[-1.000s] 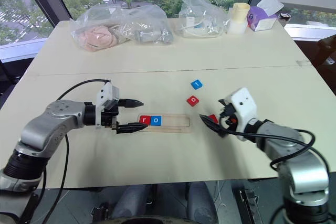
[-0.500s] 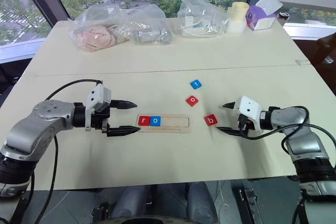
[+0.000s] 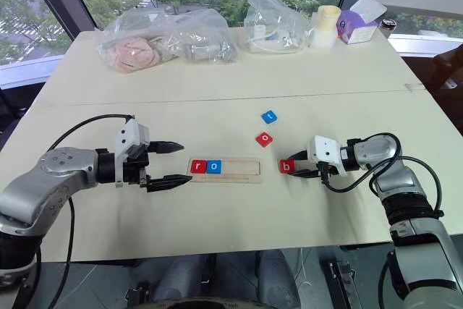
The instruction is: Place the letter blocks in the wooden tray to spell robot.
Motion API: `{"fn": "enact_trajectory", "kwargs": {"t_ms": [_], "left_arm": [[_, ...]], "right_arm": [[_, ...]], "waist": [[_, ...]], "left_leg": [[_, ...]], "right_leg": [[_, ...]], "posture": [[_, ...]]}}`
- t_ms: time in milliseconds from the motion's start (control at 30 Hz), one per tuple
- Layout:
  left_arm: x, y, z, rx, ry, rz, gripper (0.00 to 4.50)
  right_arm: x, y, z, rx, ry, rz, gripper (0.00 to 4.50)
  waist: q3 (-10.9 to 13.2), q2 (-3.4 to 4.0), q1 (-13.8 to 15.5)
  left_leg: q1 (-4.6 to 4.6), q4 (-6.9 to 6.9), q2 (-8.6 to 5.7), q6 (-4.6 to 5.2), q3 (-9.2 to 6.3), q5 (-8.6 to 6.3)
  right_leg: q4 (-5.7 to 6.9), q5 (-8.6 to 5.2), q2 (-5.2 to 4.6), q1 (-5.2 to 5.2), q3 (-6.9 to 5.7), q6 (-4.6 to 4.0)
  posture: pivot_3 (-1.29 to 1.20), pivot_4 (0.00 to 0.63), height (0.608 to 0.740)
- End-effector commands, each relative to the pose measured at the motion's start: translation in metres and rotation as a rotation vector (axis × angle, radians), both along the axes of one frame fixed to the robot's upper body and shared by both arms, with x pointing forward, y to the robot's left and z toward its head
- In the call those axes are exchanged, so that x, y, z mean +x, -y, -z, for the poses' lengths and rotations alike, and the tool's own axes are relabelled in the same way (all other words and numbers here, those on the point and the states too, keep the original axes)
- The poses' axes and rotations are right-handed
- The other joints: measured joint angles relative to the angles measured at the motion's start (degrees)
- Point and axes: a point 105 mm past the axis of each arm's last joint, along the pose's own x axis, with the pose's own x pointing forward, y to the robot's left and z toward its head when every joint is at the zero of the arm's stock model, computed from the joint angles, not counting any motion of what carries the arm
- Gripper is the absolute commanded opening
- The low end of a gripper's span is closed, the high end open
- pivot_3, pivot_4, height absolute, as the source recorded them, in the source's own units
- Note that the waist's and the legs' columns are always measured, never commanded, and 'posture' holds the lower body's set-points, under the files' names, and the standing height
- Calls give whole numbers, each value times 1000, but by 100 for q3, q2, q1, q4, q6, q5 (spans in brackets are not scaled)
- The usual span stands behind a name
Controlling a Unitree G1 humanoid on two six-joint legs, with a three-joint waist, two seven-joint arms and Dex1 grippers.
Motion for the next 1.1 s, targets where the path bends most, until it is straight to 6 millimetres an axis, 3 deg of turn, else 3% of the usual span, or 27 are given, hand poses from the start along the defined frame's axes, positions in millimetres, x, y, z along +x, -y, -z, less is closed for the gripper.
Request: {"fn": "enact_trajectory", "kwargs": {"t_ms": [33,167,267,400,500,1100], "left_arm": [[2,-9,-13,13,58,-26,4500],[5,-16,-15,22,52,-38,4500],[2,-19,-17,23,32,-23,4500],[-2,-24,-10,72,4,-6,4500],[-5,-23,-8,71,-14,4,4500],[-7,-5,-7,15,-4,-3,4500]], "right_arm": [[2,-10,-25,58,17,40,1154],[0,-43,-51,136,16,103,1154],[-7,-73,-59,164,-35,143,1154],[-9,-105,-64,221,-108,186,1154],[-11,-126,-51,184,-117,177,1154],[-12,-139,-27,64,-81,79,1154]], "waist": [[0,1,12],[0,5,14],[0,5,19],[-1,4,16],[-1,4,19],[-1,2,11]], "left_leg": [[-1,0,0,0,-4,0],[-6,-2,-2,-1,-12,-1],[-15,-3,-1,-2,-17,-1],[-45,-2,-1,-2,-19,-1],[-67,-1,-3,-2,-17,0],[-72,2,-4,-1,-11,1]], "right_leg": [[0,0,-1,0,0,0],[1,0,-6,-7,1,0],[2,-1,-10,-17,1,-1],[2,0,-13,-45,0,-2],[4,3,-12,-69,0,-6],[11,4,-1,-76,-2,-3]], "posture": [[0,150,740],[0,150,740],[0,150,740],[0,150,740],[0,150,740],[0,150,740]]}}
